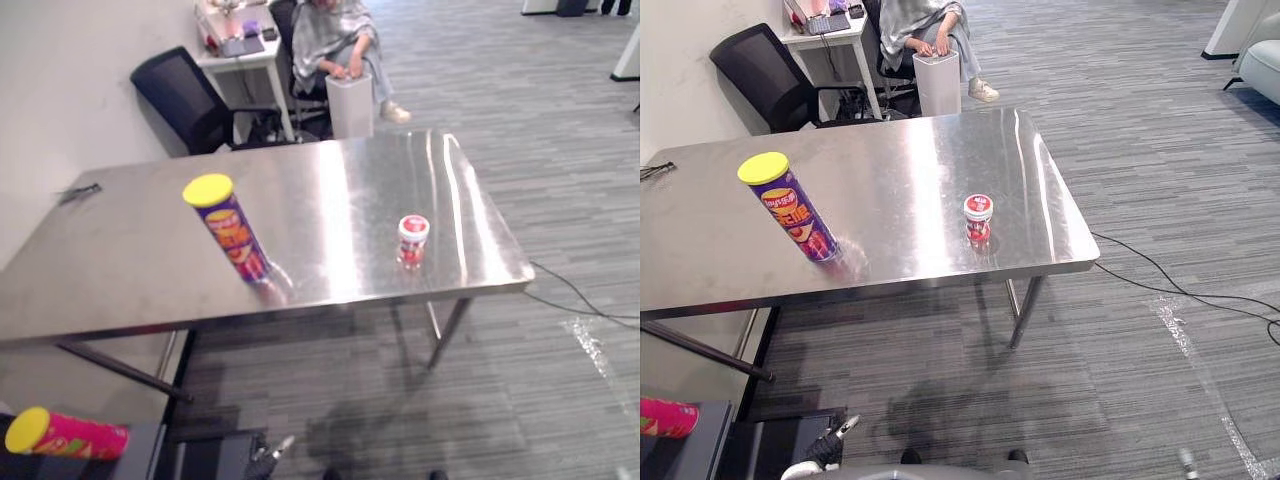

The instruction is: Put the gum and the chips on the shelf.

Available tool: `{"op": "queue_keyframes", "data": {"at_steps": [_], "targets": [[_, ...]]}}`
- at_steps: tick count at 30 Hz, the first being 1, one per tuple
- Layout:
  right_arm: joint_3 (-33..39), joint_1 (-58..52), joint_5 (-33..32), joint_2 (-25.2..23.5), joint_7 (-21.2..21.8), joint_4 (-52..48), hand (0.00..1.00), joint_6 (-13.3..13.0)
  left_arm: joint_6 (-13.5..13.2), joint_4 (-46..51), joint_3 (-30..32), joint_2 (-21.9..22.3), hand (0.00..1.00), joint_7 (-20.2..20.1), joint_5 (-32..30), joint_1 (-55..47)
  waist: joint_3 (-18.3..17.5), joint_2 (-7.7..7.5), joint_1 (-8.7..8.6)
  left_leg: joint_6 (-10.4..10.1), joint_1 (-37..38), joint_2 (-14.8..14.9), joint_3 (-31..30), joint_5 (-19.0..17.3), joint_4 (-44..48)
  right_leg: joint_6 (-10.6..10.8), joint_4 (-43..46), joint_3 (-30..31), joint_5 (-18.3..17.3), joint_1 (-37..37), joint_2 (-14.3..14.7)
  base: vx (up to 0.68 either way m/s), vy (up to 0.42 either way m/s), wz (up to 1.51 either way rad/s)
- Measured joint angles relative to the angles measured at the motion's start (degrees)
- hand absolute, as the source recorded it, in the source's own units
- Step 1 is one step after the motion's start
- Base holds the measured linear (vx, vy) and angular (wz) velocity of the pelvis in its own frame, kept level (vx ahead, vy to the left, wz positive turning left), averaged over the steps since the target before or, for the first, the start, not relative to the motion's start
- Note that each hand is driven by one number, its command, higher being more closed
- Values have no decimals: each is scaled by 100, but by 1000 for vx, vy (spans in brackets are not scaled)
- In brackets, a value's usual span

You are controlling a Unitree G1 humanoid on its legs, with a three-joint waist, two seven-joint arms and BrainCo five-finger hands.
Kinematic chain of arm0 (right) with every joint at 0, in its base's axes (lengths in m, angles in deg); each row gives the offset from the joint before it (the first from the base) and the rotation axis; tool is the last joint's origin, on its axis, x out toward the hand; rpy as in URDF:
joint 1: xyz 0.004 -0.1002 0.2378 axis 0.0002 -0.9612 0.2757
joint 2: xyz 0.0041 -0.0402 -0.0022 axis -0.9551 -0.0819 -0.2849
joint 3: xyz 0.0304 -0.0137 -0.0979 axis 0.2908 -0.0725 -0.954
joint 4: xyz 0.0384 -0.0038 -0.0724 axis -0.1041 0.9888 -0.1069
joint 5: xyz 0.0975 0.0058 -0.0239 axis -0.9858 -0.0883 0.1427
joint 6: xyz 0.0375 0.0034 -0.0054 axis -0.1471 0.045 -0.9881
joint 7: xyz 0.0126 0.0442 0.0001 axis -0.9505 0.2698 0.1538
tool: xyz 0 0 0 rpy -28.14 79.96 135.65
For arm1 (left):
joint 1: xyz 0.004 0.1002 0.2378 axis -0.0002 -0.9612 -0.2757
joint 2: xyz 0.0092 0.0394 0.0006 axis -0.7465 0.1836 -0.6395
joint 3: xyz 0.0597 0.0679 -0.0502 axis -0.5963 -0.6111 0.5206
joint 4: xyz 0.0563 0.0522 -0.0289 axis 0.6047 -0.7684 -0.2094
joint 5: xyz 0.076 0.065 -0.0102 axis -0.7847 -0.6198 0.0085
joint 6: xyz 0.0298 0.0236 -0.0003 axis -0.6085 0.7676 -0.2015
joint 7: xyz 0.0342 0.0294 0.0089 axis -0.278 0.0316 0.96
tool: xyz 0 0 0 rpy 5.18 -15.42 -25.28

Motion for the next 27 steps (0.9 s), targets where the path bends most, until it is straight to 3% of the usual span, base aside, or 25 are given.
{"op": "queue_keyframes", "data": {"at_steps": [2,6,10,15,17,20,27], "targets": [[-392,23,29,79,-301,-1374,0,-77,-4,3,10,-13,0,7,27,-73,-105,-13,-98,-2,-145,-5,9,6,1,2,3,14,3,-150,-19,-20,4,1],[-695,304,442,103,-833,-3425,0,-320,-2,17,14,-44,0,19,30,-81,-178,-80,-80,8,-171,-27,14,-6,3,63,14,46,94,-183,-35,31,0,0],[-1329,540,756,116,-871,-4452,0,-549,2,112,10,-51,0,16,32,-92,-200,-101,-58,19,-180,-16,15,1,28,66,2,53,129,-181,18,69,-19,-1],[-2516,392,1132,115,-301,-5834,0,-547,12,176,-5,-55,0,-80,32,-103,-217,-106,-35,5,-207,56,-7,-8,41,28,4,55,168,-194,99,54,-39,-1],[-2925,274,1417,189,197,-6313,0,-559,11,290,-65,-60,0,-164,32,-141,-215,-140,0,4,-207,67,-34,-9,42,36,13,40,178,-189,110,10,-30,3],[-3254,170,1402,340,645,-6365,0,-564,6,335,-128,-65,0,-237,33,-151,-211,-166,70,5,-207,66,-131,-8,42,50,48,0,223,-177,108,-27,-15,10],[-4158,162,1378,436,1034,-6350,0,-557,2,357,-289,-111,0,-268,35,-156,-200,-186,80,79,-240,-4,-226,56,12,57,25,-94,234,-173,7,-83,0,6]]}}
